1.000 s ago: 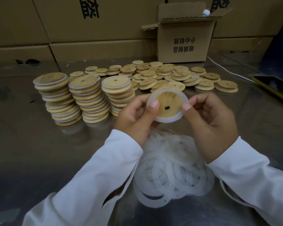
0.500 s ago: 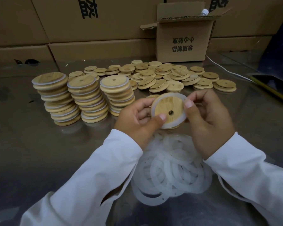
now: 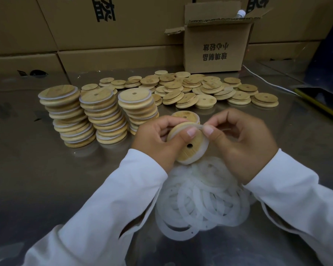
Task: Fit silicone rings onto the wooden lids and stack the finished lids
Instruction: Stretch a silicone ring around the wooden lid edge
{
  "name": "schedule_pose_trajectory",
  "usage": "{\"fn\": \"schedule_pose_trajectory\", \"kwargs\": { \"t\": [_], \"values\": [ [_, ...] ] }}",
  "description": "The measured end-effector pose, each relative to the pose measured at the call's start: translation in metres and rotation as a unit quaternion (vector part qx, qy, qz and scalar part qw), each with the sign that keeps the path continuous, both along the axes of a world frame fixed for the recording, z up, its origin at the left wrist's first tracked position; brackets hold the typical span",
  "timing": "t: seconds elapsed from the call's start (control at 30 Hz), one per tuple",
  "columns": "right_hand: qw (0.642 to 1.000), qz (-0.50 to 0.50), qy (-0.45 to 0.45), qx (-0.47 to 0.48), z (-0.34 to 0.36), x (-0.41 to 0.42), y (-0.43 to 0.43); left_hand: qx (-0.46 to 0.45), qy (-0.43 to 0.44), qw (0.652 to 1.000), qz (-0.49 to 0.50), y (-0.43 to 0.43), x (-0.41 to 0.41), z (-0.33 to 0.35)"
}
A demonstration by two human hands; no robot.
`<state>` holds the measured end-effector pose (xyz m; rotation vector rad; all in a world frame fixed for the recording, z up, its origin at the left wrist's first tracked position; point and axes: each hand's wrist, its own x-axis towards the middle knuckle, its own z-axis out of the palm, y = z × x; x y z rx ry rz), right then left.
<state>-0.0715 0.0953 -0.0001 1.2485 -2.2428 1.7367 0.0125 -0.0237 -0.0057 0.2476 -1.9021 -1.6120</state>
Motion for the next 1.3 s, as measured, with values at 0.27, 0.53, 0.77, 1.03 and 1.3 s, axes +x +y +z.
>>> {"fn": "schedule_pose_trajectory", "kwargs": {
  "t": [0.27,0.53,0.77,1.03,1.3],
  "values": [
    [1.0,-0.001,0.001,0.006,0.003,-0.001,-0.002,0.017,0.017,1.0,0.006,-0.006,0.002,0.002],
    [1.0,-0.011,-0.018,-0.01,-0.01,0.003,-0.003,-0.015,-0.004,0.999,0.037,-0.003,0.0,-0.004],
    [0.998,-0.057,0.029,-0.009,-0.007,0.004,-0.003,0.06,0.013,0.997,0.036,-0.005,0.0,-0.003],
    [0.998,-0.047,0.046,0.02,-0.009,0.001,-0.002,0.071,-0.036,0.997,-0.009,-0.005,-0.001,-0.007],
    [0.998,-0.04,0.028,0.038,-0.003,-0.006,-0.001,-0.023,-0.048,0.998,-0.014,-0.006,-0.001,-0.006]
  ]
}}
